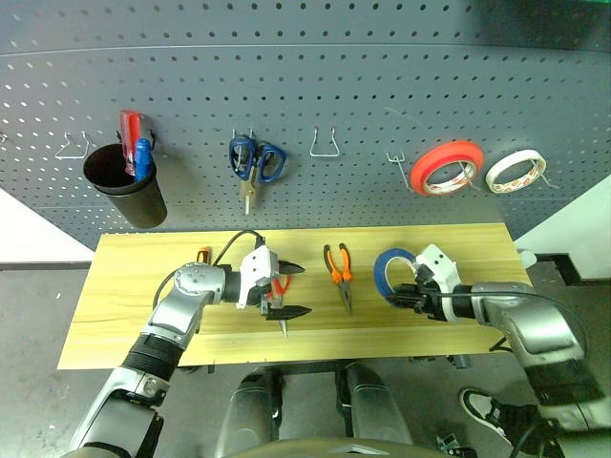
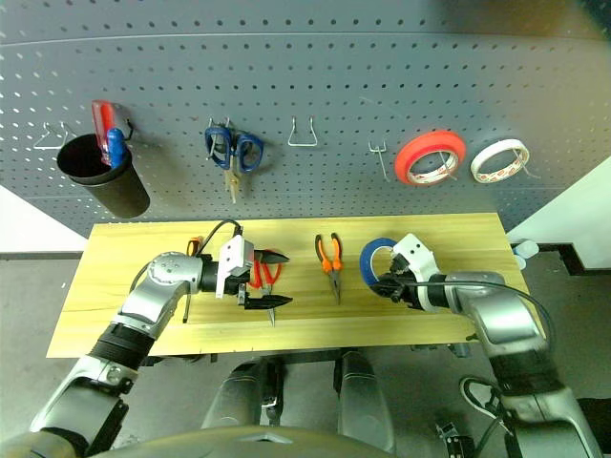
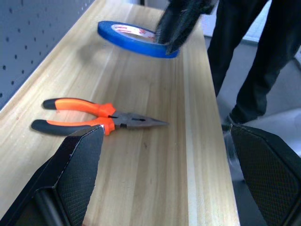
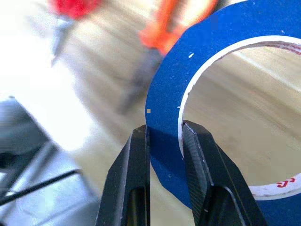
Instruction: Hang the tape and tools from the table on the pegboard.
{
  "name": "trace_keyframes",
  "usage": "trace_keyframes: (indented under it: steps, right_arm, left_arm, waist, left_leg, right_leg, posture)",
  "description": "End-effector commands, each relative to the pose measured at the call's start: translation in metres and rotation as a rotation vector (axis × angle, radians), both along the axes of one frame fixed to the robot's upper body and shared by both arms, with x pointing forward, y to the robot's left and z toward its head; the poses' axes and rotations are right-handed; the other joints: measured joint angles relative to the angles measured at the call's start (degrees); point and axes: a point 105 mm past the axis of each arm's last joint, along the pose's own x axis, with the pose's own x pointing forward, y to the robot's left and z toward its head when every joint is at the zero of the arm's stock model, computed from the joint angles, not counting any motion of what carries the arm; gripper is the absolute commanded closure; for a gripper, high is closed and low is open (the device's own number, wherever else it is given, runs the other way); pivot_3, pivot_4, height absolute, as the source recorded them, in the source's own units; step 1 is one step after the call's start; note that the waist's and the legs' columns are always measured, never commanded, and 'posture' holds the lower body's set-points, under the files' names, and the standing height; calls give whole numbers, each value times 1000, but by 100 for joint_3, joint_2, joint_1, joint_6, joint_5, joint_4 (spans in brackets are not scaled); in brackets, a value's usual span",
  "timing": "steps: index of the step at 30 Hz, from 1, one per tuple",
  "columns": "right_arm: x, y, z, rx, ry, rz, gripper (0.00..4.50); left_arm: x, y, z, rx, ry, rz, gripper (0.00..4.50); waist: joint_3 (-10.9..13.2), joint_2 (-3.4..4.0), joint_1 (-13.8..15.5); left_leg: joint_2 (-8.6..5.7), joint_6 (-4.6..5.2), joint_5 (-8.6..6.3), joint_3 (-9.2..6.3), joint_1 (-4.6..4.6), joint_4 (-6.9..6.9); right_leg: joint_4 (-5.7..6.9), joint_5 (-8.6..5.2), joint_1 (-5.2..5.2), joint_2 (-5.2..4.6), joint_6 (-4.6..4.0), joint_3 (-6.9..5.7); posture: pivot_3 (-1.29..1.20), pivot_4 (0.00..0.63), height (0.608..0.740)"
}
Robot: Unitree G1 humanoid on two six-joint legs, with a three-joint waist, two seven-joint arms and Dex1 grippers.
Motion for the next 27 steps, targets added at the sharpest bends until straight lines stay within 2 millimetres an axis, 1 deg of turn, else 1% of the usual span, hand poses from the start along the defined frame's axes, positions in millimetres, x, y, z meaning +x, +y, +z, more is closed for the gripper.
trace_keyframes:
  steps: [1, 4, 8, 10, 13, 16, 18, 22, 24, 26, 27]
  right_arm:
    - [-9, 6, 30, 71, -78, 4, 3867]
    - [-25, 18, 48, 116, -124, 47, 3867]
    - [-32, 27, 68, 147, -220, 60, 3867]
    - [-33, 32, 78, 170, -263, 66, 3867]
    - [-28, 35, 94, 173, -353, 69, 3867]
    - [-18, 37, 108, 166, -444, 66, 3867]
    - [-9, 37, 114, 154, -499, 47, 3867]
    - [7, 37, 123, 138, -597, 16, 3867]
    - [14, 37, 126, 149, -623, 14, 3867]
    - [20, 37, 124, 148, -629, 18, 3867]
    - [25, 37, 120, 143, -623, 19, 3867]
  left_arm:
    - [-4, 2, 18, -55, -26, -45, 0]
    - [-1, 6, 22, -54, -35, -37, 0]
    - [2, 11, 31, -63, -60, -30, 0]
    - [-2, 12, 37, -85, -61, -55, 0]
    - [-12, 15, 52, -134, -59, -103, 0]
    - [-12, 21, 64, -146, -80, -81, 0]
    - [-12, 26, 67, -123, -98, -80, 0]
    - [-6, 33, 77, -120, -139, -45, 0]
    - [-5, 35, 79, -116, -157, -33, 0]
    - [-3, 36, 79, -116, -165, -24, 0]
    - [-2, 36, 79, -116, -171, -20, 0]
  waist:
    - [-3, 4, -20]
    - [-17, 7, -36]
    - [-42, 7, -42]
    - [-66, 3, -47]
    - [-130, -8, -67]
    - [-183, -6, -134]
    - [-219, -7, -168]
    - [-288, -10, -186]
    - [-311, -6, -183]
    - [-335, -4, -183]
    - [-351, -6, -182]
  left_leg:
    - [-1, 0, 0, 2, 0, 3]
    - [-1, 0, 0, 7, 0, 16]
    - [0, 0, 0, 7, 0, 42]
    - [2, -1, -1, 7, -3, 61]
    - [4, -1, -1, 9, -7, 72]
    - [4, -1, -1, 9, -5, 76]
    - [2, -1, -1, 9, -5, 77]
    - [-6, -1, -1, 22, -4, 74]
    - [-7, -1, 0, 27, -1, 75]
    - [-7, -1, 0, 30, 2, 75]
    - [-7, -1, 0, 31, 3, 76]
  right_leg:
    - [0, 0, 0, -1, 0, 1]
    - [6, 3, 1, -1, 2, 5]
    - [36, 2, 1, 4, 1, 3]
    - [46, -5, 3, 5, -13, 3]
    - [47, 0, 4, 5, -18, 4]
    - [45, 1, 9, 1, -16, 8]
    - [45, 2, 11, 1, -15, 7]
    - [46, 2, 11, 7, -15, 6]
    - [49, 4, 11, 9, -13, 7]
    - [52, 6, 14, 9, -9, 9]
    - [52, 8, 14, 9, -8, 9]
  posture:
    - [-117, 167, 740]
    - [-122, 154, 740]
    - [-129, 138, 740]
    - [-133, 130, 740]
    - [-142, 118, 740]
    - [-134, 111, 740]
    - [-124, 106, 740]
    - [-100, 93, 740]
    - [-97, 89, 740]
    - [-97, 83, 740]
    - [-96, 82, 740]
